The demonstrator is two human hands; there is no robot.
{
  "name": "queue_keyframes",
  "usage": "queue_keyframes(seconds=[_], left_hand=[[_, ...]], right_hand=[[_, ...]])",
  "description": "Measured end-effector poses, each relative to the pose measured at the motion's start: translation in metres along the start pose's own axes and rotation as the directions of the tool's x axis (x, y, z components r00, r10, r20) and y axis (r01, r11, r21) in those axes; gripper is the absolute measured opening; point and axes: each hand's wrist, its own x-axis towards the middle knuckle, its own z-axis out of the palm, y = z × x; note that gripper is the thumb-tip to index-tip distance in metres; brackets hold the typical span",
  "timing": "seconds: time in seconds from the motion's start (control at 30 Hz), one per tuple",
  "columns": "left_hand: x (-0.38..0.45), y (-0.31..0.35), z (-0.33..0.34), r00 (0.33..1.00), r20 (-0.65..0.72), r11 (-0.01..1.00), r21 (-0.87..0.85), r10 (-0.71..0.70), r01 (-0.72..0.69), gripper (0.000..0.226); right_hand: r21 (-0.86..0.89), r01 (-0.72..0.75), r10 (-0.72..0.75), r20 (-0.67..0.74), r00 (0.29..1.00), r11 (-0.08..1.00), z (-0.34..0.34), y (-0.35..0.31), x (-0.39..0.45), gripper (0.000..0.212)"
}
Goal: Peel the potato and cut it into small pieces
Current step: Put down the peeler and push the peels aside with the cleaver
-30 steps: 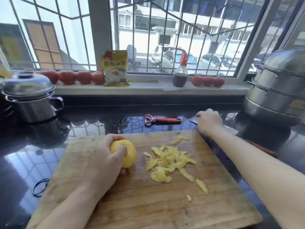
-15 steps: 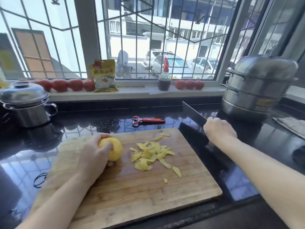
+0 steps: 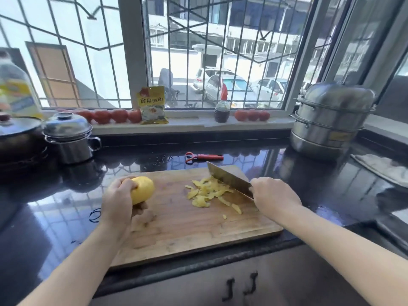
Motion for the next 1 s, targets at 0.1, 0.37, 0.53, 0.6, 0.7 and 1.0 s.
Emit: queue_keyframes(seconds=[0.1, 0.37, 0.53, 0.6, 0.7, 1.0], left_hand=[[-0.018, -0.004, -0.020, 1.000, 0.009, 1.000, 0.004, -0.026, 0.026, 0.018], [-0.026, -0.020, -0.032, 1.000, -0.013, 0.997, -0.079, -0.019, 0.018, 0.022], [-0.025, -0.018, -0.034, 0.999, -0.032, 0.991, -0.131, -0.038, 0.033, 0.020], [-0.027, -0.018, -0.034, 0.999, -0.010, 0.992, -0.118, -0.038, 0.037, 0.020], [-0.030, -0.016, -0.035, 0.999, 0.010, 0.994, -0.106, -0.031, 0.032, 0.022], [-0.031, -0.016, -0.037, 0.999, 0.039, 0.995, -0.100, -0.024, 0.027, 0.020]], right_hand=[[0.034, 0.048, -0.048, -0.011, 0.999, 0.998, -0.020, -0.012, -0.026, 0.027], [0.219, -0.022, 0.025, -0.009, 1.000, 0.976, -0.040, -0.046, -0.026, 0.029], [0.332, -0.066, -0.002, 0.201, 0.980, 0.941, -0.030, -0.115, -0.019, 0.030], [0.233, -0.085, 0.029, 0.234, 0.972, 0.969, -0.031, -0.116, -0.009, 0.020], [0.190, -0.231, 0.173, 0.282, 0.944, 0.954, -0.032, -0.095, 0.008, 0.013], [0.213, -0.376, 0.316, 0.267, 0.910, 0.902, -0.048, -0.051, 0.017, 0.013]])
